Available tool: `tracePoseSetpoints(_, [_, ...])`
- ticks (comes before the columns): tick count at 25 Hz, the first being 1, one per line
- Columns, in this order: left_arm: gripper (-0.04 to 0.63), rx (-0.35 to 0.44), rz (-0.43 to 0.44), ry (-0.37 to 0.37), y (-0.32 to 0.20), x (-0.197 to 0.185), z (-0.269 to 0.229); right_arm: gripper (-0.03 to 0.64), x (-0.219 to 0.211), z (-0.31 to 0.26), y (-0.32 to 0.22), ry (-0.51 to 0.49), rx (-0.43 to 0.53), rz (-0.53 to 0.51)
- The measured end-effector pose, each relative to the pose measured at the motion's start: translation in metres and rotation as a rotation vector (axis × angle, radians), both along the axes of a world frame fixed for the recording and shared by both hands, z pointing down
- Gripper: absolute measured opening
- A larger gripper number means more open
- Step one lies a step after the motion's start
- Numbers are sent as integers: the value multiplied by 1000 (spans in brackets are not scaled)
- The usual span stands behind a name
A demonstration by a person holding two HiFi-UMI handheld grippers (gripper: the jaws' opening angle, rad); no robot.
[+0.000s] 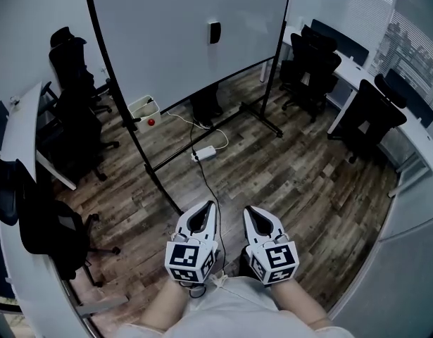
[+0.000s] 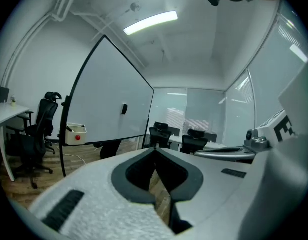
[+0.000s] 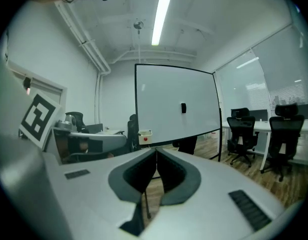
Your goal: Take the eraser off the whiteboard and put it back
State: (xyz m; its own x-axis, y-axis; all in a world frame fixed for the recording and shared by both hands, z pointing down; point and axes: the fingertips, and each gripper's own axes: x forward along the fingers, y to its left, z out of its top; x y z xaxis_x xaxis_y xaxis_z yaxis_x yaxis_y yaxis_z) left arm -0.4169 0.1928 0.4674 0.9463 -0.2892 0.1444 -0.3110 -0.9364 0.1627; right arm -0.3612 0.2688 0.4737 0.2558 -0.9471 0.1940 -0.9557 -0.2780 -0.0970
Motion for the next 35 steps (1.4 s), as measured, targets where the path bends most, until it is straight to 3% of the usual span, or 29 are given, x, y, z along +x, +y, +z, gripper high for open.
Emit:
tracePoseSetpoints(6, [18,5,-57,-15,-22,60,4,28,62,7,-26,-16,4,-71])
tracePoseSetpoints(13, [18,13,-162,-15,-50,156,-7,28,175,-10,-46,35,1,-154])
tracePoseSetpoints(21, [18,35,-209,-3,-63,264,-17,28,281,-20,-72,56,14,-218])
tracePoseSetpoints(27, [18,-11,-246,-28,-81,301,-4,28,316,-6,-94,46,-6,-263])
tracePoseSetpoints(35, [18,-8,-258,-47,-127,346,7,28,366,4,-138,67,-3,-254])
